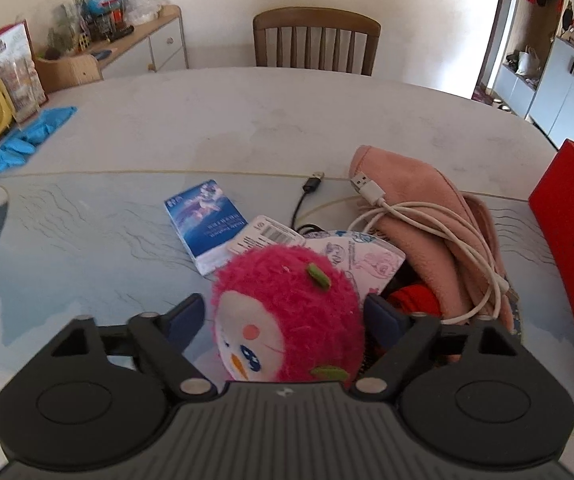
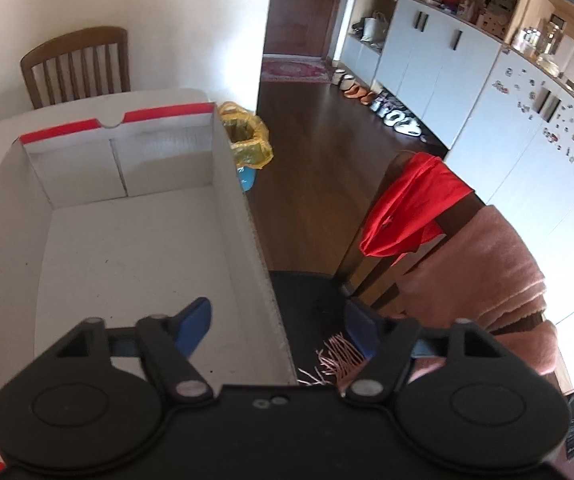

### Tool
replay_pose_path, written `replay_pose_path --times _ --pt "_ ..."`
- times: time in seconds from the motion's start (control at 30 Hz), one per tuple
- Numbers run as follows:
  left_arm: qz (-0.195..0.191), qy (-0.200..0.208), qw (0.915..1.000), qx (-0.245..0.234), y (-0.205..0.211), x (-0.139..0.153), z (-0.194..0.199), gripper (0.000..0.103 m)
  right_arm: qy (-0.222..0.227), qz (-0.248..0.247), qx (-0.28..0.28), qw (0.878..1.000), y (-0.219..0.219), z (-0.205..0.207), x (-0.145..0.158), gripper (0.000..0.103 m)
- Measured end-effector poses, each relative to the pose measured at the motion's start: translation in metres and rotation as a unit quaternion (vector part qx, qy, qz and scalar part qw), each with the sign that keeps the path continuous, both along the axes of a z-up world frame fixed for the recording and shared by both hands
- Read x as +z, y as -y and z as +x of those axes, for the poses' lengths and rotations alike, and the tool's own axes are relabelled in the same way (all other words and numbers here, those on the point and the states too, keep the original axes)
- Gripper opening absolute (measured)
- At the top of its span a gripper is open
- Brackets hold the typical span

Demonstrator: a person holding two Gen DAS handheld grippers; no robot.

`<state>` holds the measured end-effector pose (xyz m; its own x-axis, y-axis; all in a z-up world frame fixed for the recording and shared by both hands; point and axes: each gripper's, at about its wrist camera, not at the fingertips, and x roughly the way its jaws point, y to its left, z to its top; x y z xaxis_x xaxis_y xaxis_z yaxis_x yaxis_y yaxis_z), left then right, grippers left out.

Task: Organize objects
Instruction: 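Reach the left gripper down to the pink plush doll and grasp it, then carry the plush doll with the left gripper into the white box and release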

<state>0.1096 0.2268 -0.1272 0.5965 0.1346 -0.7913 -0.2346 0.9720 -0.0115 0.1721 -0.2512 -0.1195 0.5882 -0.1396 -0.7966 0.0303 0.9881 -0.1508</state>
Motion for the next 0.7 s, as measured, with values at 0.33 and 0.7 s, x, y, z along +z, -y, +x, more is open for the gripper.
replay_pose_path --times 0.33,0.7 --pt "0.008 0.007 0.9999 -0.004 0.002 0.005 -0.005 0.063 -0.017 -0.020 0.018 0.999 -0.002 -0.001 -0.004 0.015" --pt "0.012 0.028 0.9992 0.026 0.025 0.052 -0.026 0.062 -0.018 0.030 0.043 0.998 0.012 -0.005 0.000 0.007"
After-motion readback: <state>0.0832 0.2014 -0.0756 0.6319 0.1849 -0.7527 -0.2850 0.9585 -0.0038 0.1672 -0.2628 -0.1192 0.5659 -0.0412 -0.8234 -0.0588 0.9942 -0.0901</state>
